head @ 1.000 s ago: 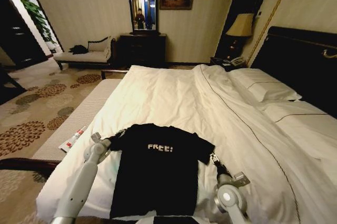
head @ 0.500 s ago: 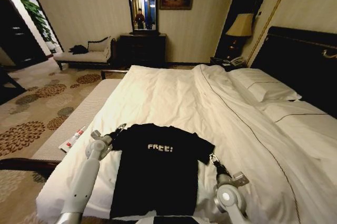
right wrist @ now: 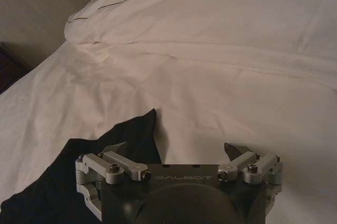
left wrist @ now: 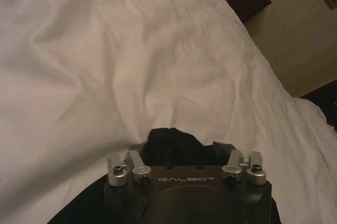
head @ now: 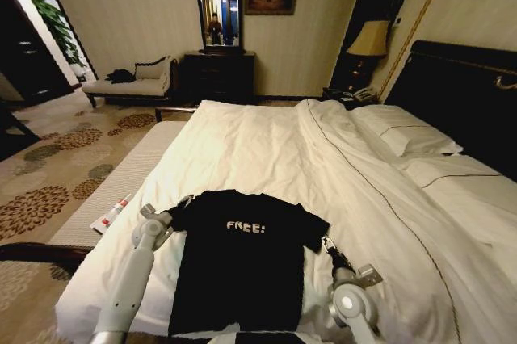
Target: Fold the clothes on the bed.
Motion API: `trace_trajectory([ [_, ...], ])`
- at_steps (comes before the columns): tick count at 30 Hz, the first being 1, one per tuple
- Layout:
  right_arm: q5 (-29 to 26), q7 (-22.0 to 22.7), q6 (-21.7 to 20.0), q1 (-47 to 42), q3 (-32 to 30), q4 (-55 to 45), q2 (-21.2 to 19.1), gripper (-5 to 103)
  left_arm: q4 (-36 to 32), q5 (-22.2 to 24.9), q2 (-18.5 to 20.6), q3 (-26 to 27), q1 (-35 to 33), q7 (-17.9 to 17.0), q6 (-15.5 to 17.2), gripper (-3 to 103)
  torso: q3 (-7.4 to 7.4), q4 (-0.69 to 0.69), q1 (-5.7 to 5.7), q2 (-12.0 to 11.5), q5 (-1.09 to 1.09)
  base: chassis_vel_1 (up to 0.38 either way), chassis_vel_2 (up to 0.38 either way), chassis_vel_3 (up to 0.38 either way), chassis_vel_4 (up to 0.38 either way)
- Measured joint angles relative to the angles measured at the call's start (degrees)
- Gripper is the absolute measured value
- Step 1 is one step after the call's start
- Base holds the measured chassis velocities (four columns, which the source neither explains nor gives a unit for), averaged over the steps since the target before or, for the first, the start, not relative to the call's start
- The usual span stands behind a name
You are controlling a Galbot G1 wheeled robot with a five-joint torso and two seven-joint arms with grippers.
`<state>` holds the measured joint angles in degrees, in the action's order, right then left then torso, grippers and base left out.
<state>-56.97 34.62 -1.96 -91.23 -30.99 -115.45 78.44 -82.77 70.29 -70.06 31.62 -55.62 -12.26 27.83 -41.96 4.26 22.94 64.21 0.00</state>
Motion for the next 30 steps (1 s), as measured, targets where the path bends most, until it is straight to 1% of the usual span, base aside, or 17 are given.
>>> trace_trajectory([
  [1, 0.02, 0.0, 0.0, -0.08, -0.03, -0.02, 0.02, 100, -0.11, 0.0, 0.03, 0.11, -0.12, 0.09, -0.15, 62, 0.0, 0.0, 0.0, 0.0, 0.0, 0.0, 0.0, 0.0, 0.0],
  [3, 0.06, 0.0, 0.0, -0.11, -0.04, -0.03, 0.06, 100, -0.3, 0.0, 0.14, 0.25, -0.3, 0.2, -0.33, 62, 0.0, 0.0, 0.0, 0.0, 0.0, 0.0, 0.0, 0.0, 0.0],
  [7, 0.24, 0.0, 0.02, -0.1, 0.15, 0.01, 0.27, 100, -1.02, -0.01, 0.83, 0.45, -0.91, 0.35, -0.82, 41, 0.0, 0.0, 0.0, 0.0, 0.0, 0.0, 0.0, 0.0, 0.0],
  [9, 0.26, 0.0, 0.02, -0.09, 0.22, 0.06, 0.32, 100, -1.35, 0.0, 1.09, 0.44, -1.04, 0.36, -0.87, 41, 0.0, 0.0, 0.0, 0.0, 0.0, 0.0, 0.0, 0.0, 0.0],
  [13, 0.3, 0.0, 0.03, -0.02, 0.35, 0.27, 0.4, 100, -3.83, 0.07, 2.38, -0.29, -1.93, 0.6, -0.91, 19, 0.0, 0.0, 0.0, 0.0, 0.0, 0.0, 0.0, 0.0, 0.0],
  [14, 0.3, 0.0, 0.03, -0.02, 0.35, 0.27, 0.4, 100, -3.83, 0.07, 2.38, -0.29, -1.93, 0.6, -0.91, 19, 0.0, 0.0, 0.0, 0.0, 0.0, 0.0, 0.0, 0.0, 0.0],
  [15, 0.3, 0.0, 0.04, -0.01, 0.35, 0.38, 0.4, 100, -4.61, 0.11, 2.72, -0.55, -2.19, 0.61, -0.91, 14, 0.0, 0.0, 0.0, 0.0, 0.0, 0.0, 0.0, 0.0, 0.0],
  [16, 0.3, 0.0, 0.04, 0.0, 0.35, 0.45, 0.39, 100, -5.46, 0.15, 3.02, -0.8, -2.46, 0.61, -0.92, 14, 0.0, 0.0, 0.0, 0.0, 0.0, 0.0, 0.0, 0.0, 0.0],
  [18, 0.3, 0.0, 0.04, 0.06, 0.33, 0.52, 0.33, 100, -7.14, 0.09, 3.47, -1.44, -3.02, 0.48, -0.89, 3, 0.0, 0.0, 0.0, 0.0, 0.0, 0.0, 0.0, 0.0, 0.0],
  [20, 0.3, 0.0, 0.05, 0.12, 0.32, 0.57, 0.3, 100, -8.16, -0.15, 3.69, -1.88, -3.31, 0.4, -0.87, 1, 0.0, 0.0, 0.0, 0.0, 0.0, 0.0, 0.0, 0.0, 0.0],
  [24, 0.28, -0.01, 0.05, 0.41, 0.35, 0.99, 0.23, 100, -11.91, -1.64, 4.61, -4.67, -3.88, -0.19, -0.76, 1, 0.0, -0.01, 0.0, 0.0, 0.01, 0.0, 0.0, 0.0, 0.0],
  [25, 0.28, -0.01, 0.05, 0.41, 0.35, 0.99, 0.23, 100, -11.91, -1.64, 4.61, -4.67, -3.88, -0.19, -0.76, 1, 0.0, -0.01, 0.0, 0.0, 0.01, 0.0, 0.0, 0.0, 0.0],
  [29, 0.28, -0.02, 0.05, 0.64, 0.66, 1.62, 0.37, 100, -12.85, -4.07, 4.38, -8.64, -2.77, -1.69, -0.67, 1, 0.0, 0.0, 0.0, 0.0, 0.01, 0.0, 0.0, 0.0, 0.0],
  [30, 0.28, -0.02, 0.05, 0.64, 0.66, 1.62, 0.37, 100, -12.85, -4.07, 4.38, -8.64, -2.77, -1.69, -0.67, 1, 0.0, 0.0, 0.0, 0.0, 0.01, 0.0, 0.0, 0.0, 0.0],
])
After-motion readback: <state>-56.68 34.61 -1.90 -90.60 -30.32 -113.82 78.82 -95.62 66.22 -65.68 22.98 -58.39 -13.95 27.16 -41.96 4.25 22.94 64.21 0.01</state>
